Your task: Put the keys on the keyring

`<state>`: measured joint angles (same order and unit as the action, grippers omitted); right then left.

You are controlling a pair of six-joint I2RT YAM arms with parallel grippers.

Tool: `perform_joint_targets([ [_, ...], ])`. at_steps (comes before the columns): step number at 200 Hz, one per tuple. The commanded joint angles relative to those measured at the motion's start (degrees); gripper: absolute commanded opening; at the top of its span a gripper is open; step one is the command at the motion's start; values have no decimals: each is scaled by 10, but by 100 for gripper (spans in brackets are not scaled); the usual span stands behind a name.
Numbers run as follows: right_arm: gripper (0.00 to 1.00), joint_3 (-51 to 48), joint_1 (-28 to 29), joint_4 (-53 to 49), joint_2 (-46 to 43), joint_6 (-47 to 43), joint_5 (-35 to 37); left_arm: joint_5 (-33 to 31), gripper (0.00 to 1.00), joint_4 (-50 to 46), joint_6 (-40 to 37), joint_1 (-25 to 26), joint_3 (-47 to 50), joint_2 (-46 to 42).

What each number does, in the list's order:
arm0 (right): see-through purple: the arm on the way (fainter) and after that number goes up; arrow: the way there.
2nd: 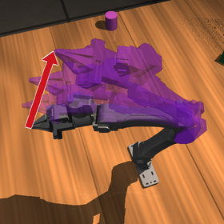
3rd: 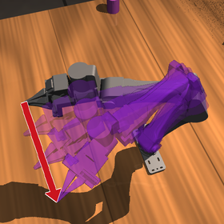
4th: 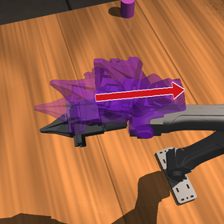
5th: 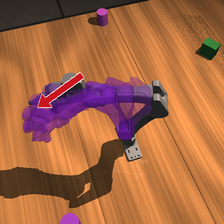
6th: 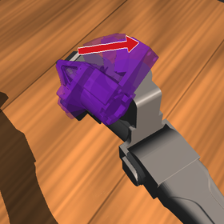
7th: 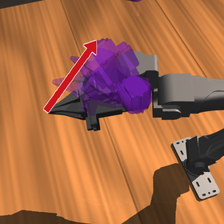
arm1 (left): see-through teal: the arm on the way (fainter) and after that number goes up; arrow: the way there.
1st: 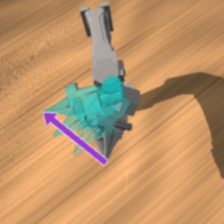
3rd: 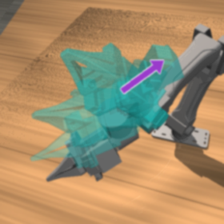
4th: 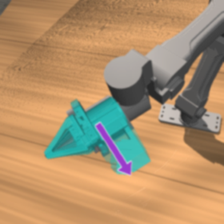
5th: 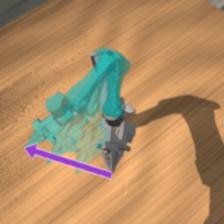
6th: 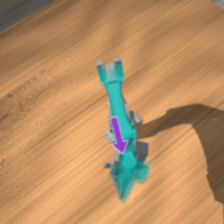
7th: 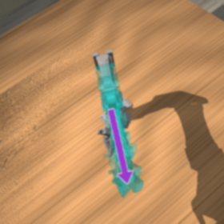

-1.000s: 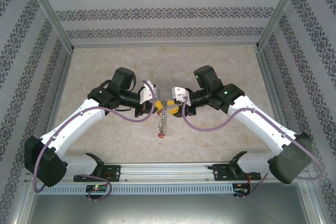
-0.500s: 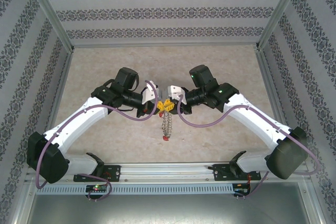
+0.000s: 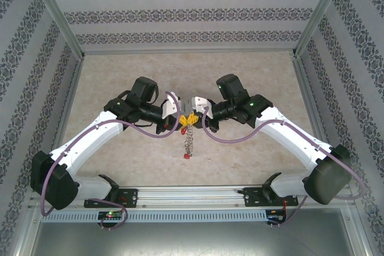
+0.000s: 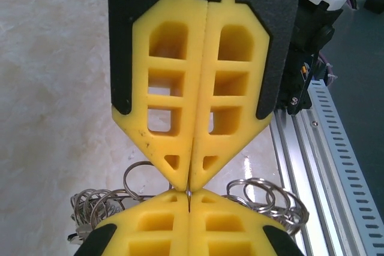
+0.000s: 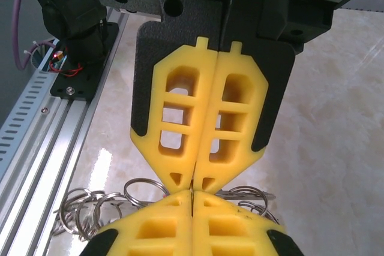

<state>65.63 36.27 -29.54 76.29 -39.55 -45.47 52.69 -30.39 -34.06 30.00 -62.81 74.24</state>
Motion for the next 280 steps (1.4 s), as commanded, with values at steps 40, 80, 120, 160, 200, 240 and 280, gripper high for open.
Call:
perform_joint_targets([
  [40, 0, -15, -3, -1, 4, 4, -27, 29, 0, 56, 9, 4, -3, -27],
  [80, 14, -23, -7, -7, -3, -6, -34, 27, 0, 49, 5, 4, -4, -29],
  [120, 21, -15, -8, -13, 5, -6, -36, 23, 0, 39, -5, 5, -9, -32],
  [160, 11, -10, -10, -10, 6, -1, -48, 22, 0, 38, -5, 4, -5, -34],
  [200, 0, -10, -7, -4, 15, 4, -38, 21, 0, 60, 9, 4, 3, -42],
  [240, 0, -86, -22, 208, -24, 135, -56, 11, 4, 72, 21, 3, 11, -46],
  [280, 0, -168, -55, 450, -61, 292, -73, 7, 25, 131, 59, -9, 43, -61],
])
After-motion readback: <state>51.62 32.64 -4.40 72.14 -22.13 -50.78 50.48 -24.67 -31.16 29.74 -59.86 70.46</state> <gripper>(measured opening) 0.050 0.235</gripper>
